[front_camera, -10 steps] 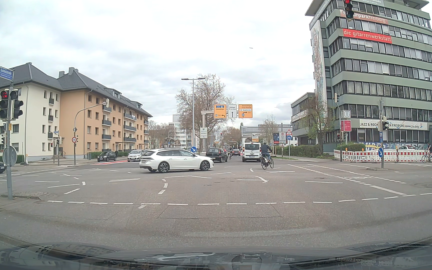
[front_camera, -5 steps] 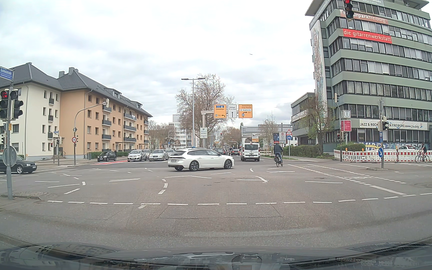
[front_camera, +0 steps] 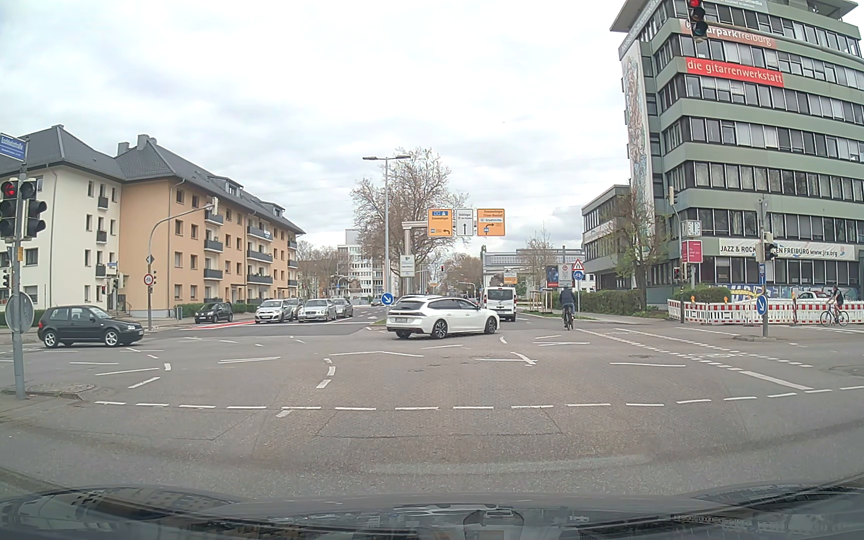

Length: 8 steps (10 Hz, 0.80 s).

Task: Follow the waypoints while adhering to traffic rules and regulations

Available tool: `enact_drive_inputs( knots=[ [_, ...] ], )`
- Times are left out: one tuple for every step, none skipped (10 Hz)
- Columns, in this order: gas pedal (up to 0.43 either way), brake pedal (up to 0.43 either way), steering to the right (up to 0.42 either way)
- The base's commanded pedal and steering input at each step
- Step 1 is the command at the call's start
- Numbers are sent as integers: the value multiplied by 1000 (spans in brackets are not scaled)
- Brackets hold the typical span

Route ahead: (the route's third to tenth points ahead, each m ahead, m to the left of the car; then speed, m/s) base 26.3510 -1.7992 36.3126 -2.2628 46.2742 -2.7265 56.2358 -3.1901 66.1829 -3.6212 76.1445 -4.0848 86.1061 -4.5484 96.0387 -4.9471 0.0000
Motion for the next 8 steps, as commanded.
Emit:
enact_drive_inputs(
  knots=[
    [0,201,-18],
    [0,201,-18],
    [0,201,-18],
    [0,201,-18],
    [0,201,-18],
    [0,207,-18],
    [0,201,-18],
    [0,201,-18]
  ],
)
